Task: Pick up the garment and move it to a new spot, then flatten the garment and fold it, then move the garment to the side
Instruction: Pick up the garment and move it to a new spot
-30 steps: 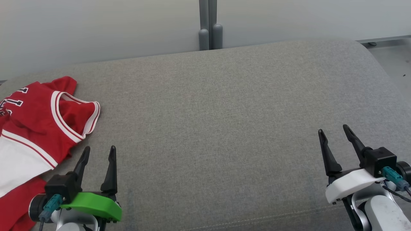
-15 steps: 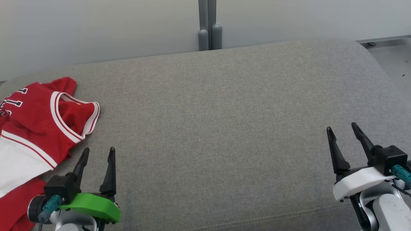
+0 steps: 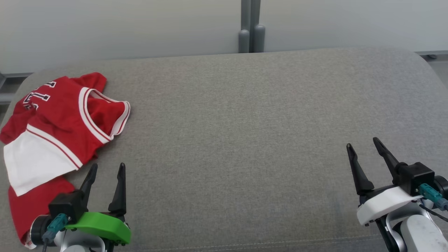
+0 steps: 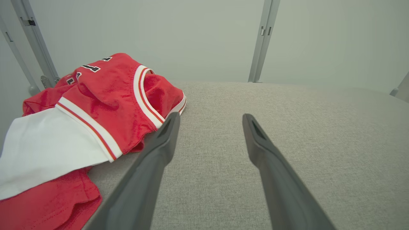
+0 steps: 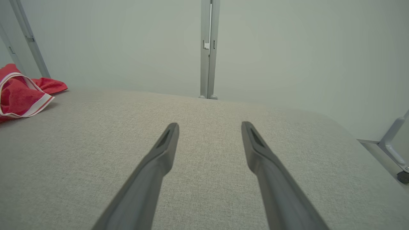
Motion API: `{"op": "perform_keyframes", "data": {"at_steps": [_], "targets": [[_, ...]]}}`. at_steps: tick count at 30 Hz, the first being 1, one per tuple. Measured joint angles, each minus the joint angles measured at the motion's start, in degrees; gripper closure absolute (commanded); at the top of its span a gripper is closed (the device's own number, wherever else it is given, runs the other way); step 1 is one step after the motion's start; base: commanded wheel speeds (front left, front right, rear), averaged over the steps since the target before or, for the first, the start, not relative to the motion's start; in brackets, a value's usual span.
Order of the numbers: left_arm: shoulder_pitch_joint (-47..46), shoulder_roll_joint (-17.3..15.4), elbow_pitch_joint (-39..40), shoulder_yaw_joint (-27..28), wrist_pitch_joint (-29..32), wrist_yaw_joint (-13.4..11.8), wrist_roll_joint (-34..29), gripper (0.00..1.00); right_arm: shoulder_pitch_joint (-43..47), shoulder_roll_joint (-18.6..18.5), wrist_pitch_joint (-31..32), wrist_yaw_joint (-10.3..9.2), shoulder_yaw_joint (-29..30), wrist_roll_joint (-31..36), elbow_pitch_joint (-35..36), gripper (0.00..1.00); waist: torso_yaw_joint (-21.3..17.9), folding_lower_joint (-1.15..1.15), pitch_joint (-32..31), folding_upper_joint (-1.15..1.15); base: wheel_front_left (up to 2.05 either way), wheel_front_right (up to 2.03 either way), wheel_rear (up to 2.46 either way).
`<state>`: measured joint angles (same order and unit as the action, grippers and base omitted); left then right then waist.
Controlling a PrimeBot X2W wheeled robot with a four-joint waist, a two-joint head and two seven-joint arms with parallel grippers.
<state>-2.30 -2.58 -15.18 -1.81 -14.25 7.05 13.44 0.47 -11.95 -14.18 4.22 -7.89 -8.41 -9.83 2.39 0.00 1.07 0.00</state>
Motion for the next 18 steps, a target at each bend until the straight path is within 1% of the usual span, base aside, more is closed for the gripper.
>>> {"op": "perform_keyframes", "data": {"at_steps": [4,10,12,13,15,18], "targets": [[0.03,0.0,-0.07,1.46,0.0,0.0,0.0,0.0,-0.34,0.67,-0.01,0.76,-1.4,1.09,0.0,0.0,2.81,0.0,0.09,0.0,0.0,0.0,0.0],[0.03,0.03,-1.04,1.21,0.0,0.01,0.0,0.0,-0.55,1.01,-0.01,0.78,-1.21,1.44,0.0,0.0,7.35,0.0,0.25,0.0,0.0,0.0,0.0],[0.03,0.11,-0.93,2.03,0.0,0.01,0.07,0.0,-0.8,1.22,-0.01,1.02,-2.02,1.7,0.0,0.0,8.68,0.0,0.34,0.0,0.0,0.0,0.0],[0.04,0.09,-0.87,2.5,0.0,0.01,0.13,0.0,-1.14,1.36,-0.01,1.33,-2.46,1.93,0.0,0.0,9.21,0.0,0.42,0.0,0.0,0.0,0.0],[0.04,0.05,-0.85,3.02,0.0,0.01,0.18,0.0,-1.83,1.59,-0.03,1.34,-3.01,2.07,0.02,0.0,9.88,0.0,0.81,0.0,0.0,0.0,0.0],[-0.02,0.09,-0.94,3.0,0.0,0.01,0.18,0.0,-2.51,1.52,-0.24,1.57,-3.19,2.34,0.09,0.0,10.1,0.0,1.71,0.0,0.0,0.0,0.0]]}}
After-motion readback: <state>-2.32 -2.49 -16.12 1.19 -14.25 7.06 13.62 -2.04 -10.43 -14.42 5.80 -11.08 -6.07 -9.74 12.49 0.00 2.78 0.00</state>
